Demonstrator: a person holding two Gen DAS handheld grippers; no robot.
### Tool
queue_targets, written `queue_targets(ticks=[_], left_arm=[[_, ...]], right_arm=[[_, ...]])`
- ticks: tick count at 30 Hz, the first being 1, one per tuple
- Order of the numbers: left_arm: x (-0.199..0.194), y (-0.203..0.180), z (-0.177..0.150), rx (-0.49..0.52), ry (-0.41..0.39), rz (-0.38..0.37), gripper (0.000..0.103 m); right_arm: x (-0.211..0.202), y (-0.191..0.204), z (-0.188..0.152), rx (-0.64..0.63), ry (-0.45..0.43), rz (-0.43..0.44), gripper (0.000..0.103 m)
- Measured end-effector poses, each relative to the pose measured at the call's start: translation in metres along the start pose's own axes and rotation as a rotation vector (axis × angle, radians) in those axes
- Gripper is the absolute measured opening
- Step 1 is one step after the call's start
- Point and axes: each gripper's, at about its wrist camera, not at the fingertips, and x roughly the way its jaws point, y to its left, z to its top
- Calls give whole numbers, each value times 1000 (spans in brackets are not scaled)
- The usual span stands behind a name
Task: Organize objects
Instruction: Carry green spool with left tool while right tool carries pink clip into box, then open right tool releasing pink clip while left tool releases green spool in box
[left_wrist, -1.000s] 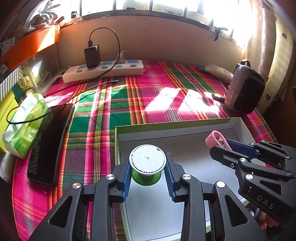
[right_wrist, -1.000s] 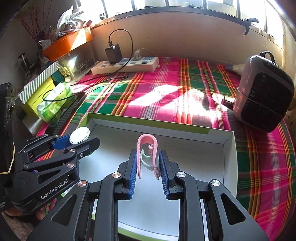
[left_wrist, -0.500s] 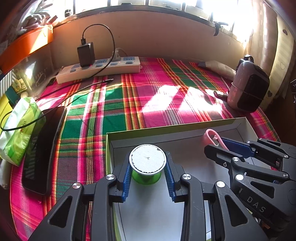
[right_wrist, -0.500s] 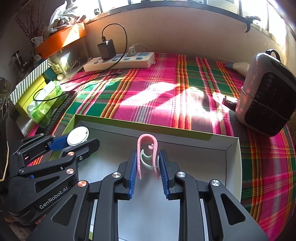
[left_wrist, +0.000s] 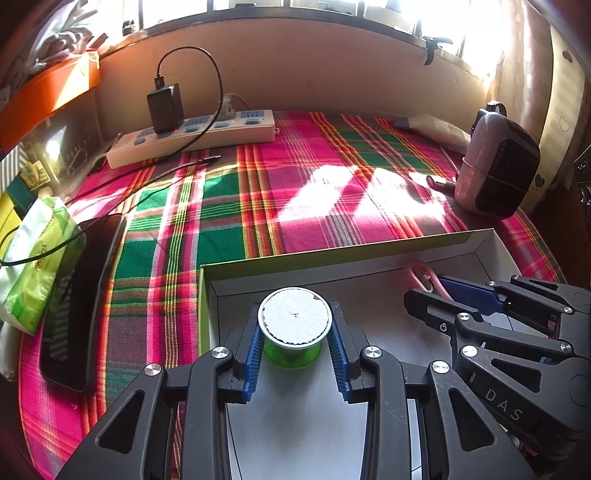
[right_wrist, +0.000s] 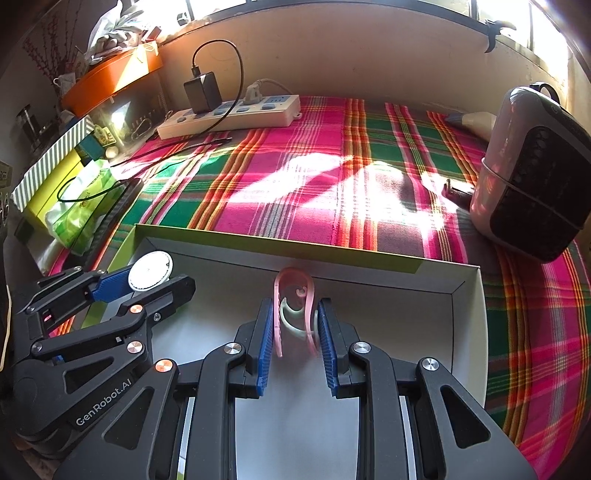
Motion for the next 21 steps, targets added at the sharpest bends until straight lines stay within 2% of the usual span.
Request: queue_targets(ticks=[16,21], left_arm=[[1,0,1,2,0,6,31],[1,0,1,1,0,9,32]], right_arm=[[2,-4,1,16,-1,-7,26],[2,-4,0,20,-1,-2,38]])
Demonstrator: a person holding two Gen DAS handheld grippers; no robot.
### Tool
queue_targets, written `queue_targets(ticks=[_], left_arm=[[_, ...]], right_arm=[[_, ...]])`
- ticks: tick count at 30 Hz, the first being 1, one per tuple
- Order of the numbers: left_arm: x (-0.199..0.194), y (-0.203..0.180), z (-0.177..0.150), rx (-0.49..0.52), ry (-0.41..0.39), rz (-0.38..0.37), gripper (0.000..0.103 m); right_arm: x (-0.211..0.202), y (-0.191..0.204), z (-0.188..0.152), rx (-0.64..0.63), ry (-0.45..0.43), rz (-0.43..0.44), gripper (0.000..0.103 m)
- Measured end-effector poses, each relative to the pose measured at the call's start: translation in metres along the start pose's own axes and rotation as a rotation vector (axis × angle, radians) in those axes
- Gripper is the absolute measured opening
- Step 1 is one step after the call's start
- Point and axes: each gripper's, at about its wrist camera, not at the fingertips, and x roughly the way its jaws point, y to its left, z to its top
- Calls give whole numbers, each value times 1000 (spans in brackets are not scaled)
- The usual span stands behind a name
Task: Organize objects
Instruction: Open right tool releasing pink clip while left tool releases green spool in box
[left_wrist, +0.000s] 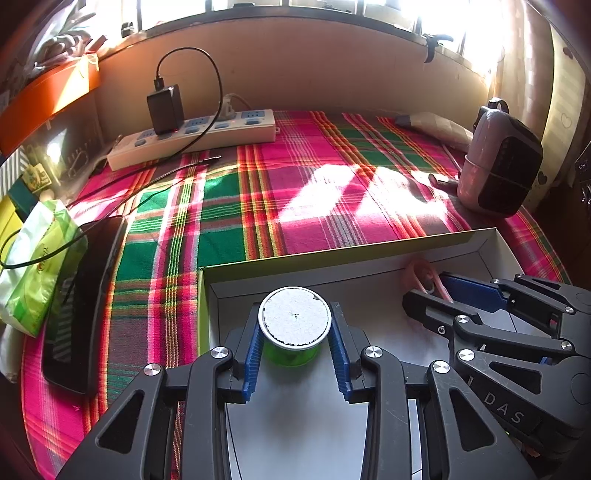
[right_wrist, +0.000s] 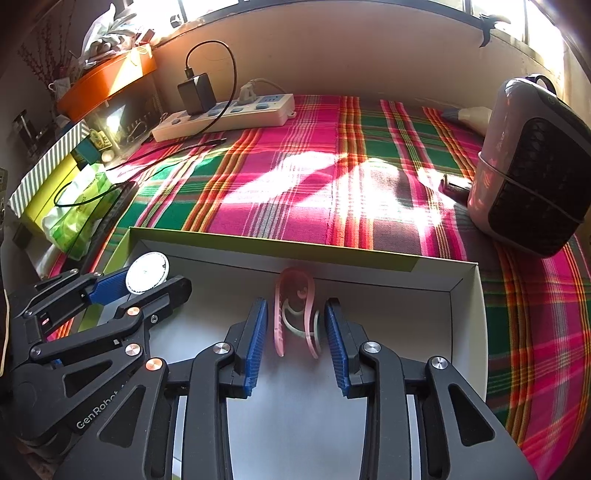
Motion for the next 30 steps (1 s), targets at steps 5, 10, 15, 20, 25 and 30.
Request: queue_targets(ticks=[5,10,15,20,25,30], left_arm=[[0,1,-2,-3,-1,-1,32],[-5,1,-4,-6,-5,0,34],[-9,3,-6,-15,-8,6,36],[-19,4,-11,-24,-12,13,36],[-30,5,-17,-37,-23,13,36],[-43,4,-27,-38,-41,23,36]], right_arm=[[-1,0,-2,7,-1,0,43],[-5,0,-4,14,-10,-8,49],[-11,1,-7,21,-14,-12,50],[-19,2,-12,20,-22,-26,50],[-29,2,-19,29,-30,-22,50],[-39,4,-28,29,-37,-24,50]])
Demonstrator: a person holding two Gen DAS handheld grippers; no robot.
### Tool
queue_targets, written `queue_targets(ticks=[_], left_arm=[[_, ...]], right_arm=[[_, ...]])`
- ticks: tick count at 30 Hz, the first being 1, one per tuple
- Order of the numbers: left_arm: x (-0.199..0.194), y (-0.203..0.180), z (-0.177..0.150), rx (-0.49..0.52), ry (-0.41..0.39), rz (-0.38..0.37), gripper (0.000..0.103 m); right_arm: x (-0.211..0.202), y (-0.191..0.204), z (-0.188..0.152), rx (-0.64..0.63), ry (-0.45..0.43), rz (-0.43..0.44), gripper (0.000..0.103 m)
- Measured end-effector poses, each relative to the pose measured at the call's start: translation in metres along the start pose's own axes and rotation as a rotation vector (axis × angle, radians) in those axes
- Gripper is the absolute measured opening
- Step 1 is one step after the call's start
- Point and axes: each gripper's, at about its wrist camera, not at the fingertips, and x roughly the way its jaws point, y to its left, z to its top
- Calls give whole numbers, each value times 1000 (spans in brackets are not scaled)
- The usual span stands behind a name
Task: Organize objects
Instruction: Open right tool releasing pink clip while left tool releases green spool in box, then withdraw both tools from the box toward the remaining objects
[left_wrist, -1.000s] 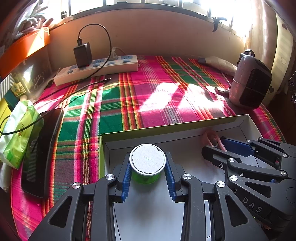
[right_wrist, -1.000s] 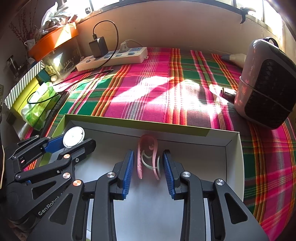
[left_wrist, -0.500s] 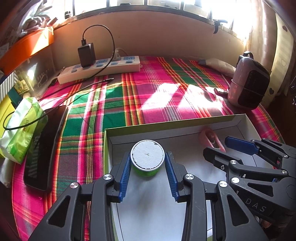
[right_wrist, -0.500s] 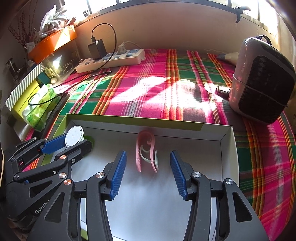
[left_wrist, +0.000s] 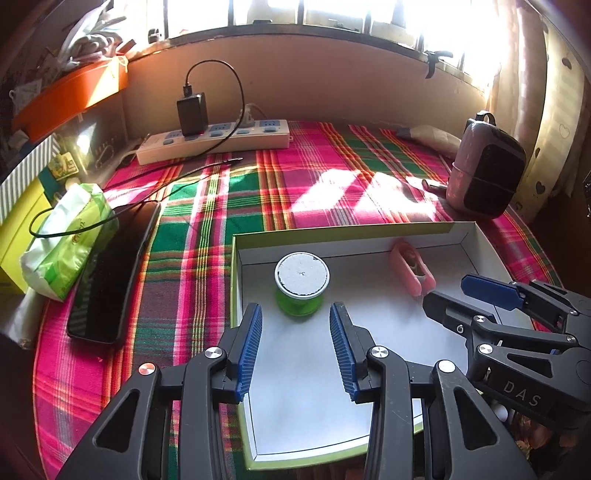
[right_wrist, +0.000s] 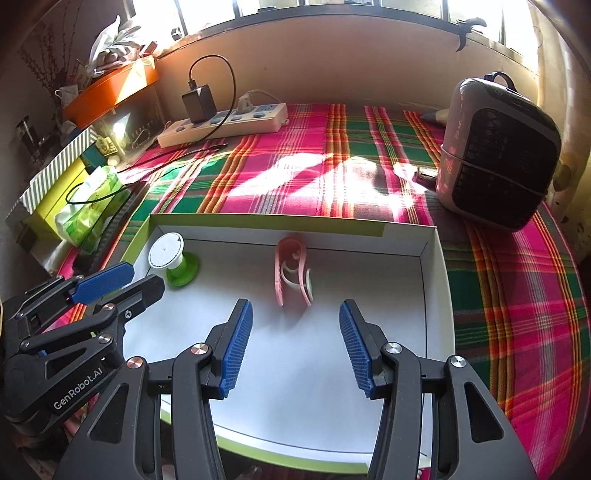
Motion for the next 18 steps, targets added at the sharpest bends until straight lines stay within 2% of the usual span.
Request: queue_targets(ticks=[18], left_arm=[[-51,-4,-35,-19,-48,-8,36]], right_arm=[[-53,12,-39,-14,-80,8,50]])
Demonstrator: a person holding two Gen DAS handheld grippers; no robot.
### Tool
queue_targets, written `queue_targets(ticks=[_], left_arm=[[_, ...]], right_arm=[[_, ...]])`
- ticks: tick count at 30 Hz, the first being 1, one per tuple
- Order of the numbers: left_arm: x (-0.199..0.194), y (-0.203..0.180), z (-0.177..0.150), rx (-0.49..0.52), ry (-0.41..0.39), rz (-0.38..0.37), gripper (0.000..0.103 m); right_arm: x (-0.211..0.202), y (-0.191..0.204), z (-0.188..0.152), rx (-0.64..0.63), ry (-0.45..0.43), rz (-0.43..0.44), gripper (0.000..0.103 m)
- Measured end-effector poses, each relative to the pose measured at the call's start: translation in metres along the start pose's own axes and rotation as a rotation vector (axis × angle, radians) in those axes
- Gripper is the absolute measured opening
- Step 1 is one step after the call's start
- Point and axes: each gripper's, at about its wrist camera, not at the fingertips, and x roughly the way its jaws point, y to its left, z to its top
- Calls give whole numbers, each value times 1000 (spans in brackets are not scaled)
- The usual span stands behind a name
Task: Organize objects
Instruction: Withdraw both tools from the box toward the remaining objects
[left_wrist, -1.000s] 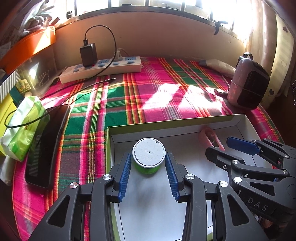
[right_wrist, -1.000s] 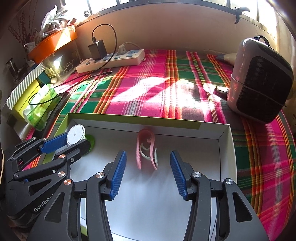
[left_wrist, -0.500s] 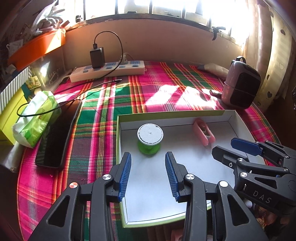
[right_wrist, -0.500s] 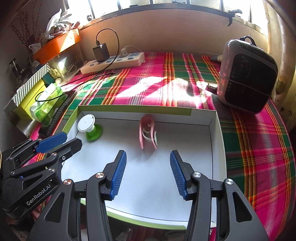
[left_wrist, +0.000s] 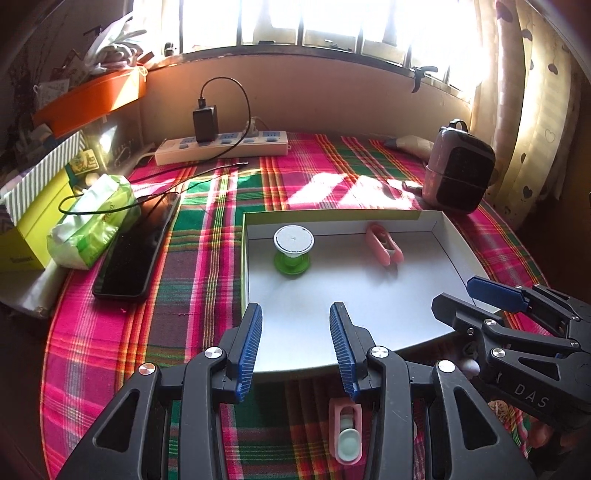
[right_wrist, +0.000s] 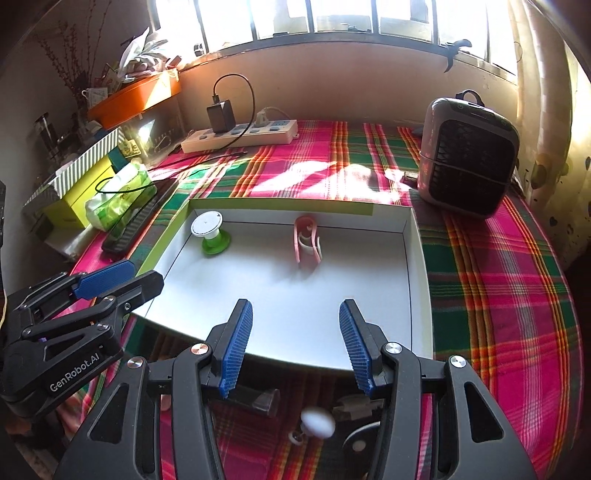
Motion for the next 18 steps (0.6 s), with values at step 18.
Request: queue_targets(ticks=[18], left_arm=[[-30,5,-44,-29,-6,-40,36]], right_arm=[[-38,-8,-46,1,-62,-44,50]])
